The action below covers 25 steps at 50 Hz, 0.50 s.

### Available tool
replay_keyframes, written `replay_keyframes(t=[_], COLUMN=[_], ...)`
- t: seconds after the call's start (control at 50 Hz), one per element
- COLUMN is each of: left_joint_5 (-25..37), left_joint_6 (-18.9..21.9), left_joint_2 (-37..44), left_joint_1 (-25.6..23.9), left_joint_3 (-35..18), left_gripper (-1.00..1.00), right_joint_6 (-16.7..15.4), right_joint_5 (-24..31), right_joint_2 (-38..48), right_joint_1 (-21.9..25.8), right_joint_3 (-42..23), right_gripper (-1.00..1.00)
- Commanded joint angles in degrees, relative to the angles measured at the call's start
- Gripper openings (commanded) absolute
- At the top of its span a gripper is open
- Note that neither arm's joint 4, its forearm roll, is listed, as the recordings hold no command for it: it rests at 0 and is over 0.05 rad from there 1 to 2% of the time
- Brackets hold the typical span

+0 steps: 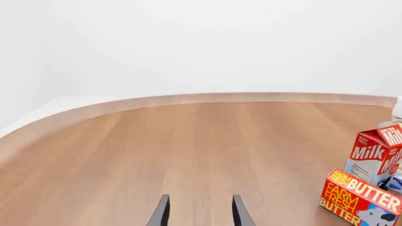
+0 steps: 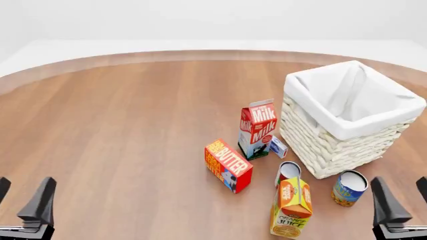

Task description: Pick up the alphabet soup, and put it in the basket.

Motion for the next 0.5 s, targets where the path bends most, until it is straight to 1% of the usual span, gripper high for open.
replay_keyframes(t=[0.02, 0.2, 0.32, 0.5], left_joint_5=[0.0, 0.0, 0.0, 0.0], left_joint_6=[0.0, 0.0, 0.0, 0.0], left_joint_2=[0.0, 0.0, 0.0, 0.0], left_joint_1=[0.0, 0.0, 0.0, 0.0], left_joint_3=[0.0, 0.0, 0.0, 0.0], left_gripper=[1.0, 1.0, 1.0, 1.0], right_joint_6=[-0.3, -0.7, -1.9, -3.6], right_joint_5=[0.0, -0.9, -2.1, -3.3], right_joint_2=[0.4, 1.2, 3.5, 6.7], right_joint_1=[0.5, 1.3, 2.2, 2.4], right_joint_3=[-0.1, -0.1, -0.4, -0.9], right_gripper=[1.0, 1.0, 1.0, 1.0])
